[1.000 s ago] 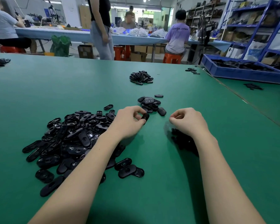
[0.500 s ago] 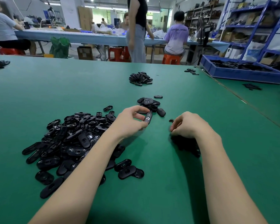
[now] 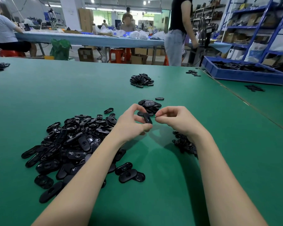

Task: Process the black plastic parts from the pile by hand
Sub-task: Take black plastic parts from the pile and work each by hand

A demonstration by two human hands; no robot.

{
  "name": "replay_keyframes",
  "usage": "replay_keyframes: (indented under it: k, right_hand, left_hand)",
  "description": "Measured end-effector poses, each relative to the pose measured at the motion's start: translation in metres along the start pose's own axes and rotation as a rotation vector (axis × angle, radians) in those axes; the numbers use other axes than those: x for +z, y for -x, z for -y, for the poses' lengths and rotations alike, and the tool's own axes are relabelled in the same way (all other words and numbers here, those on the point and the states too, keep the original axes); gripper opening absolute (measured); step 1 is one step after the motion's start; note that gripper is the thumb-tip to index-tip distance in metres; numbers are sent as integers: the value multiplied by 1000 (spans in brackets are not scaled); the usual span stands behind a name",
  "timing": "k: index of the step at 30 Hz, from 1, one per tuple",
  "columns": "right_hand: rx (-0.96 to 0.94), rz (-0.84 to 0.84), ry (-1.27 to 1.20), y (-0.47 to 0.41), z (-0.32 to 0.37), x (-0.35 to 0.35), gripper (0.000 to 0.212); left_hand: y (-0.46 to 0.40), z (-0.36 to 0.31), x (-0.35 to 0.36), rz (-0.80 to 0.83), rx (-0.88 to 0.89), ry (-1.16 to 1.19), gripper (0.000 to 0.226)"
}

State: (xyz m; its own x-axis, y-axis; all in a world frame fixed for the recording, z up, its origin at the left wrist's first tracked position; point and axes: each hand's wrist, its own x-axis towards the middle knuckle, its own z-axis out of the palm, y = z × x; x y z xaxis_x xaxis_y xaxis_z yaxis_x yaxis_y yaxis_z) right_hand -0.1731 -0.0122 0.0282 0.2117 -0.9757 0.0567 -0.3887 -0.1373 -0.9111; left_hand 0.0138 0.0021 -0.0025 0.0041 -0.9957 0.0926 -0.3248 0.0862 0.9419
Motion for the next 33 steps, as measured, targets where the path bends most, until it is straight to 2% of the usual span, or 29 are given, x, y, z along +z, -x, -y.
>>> replay_keyframes:
  k: [12, 16, 24, 33]
  right_hand:
    - [38, -2, -6, 0, 0, 3, 11]
    - [41, -69, 62, 0, -2, 3, 9]
    - [44, -58, 76, -1, 3, 4, 9]
    - [92, -65, 53, -3, 1, 6, 6]
  left_hand:
    - [0, -5, -1, 46, 50, -13, 22]
    - [0, -5, -2, 112, 25, 3, 29]
    - [-2, -1, -3, 77, 79, -43, 28]
    - [-2, -2, -2, 48, 52, -25, 28]
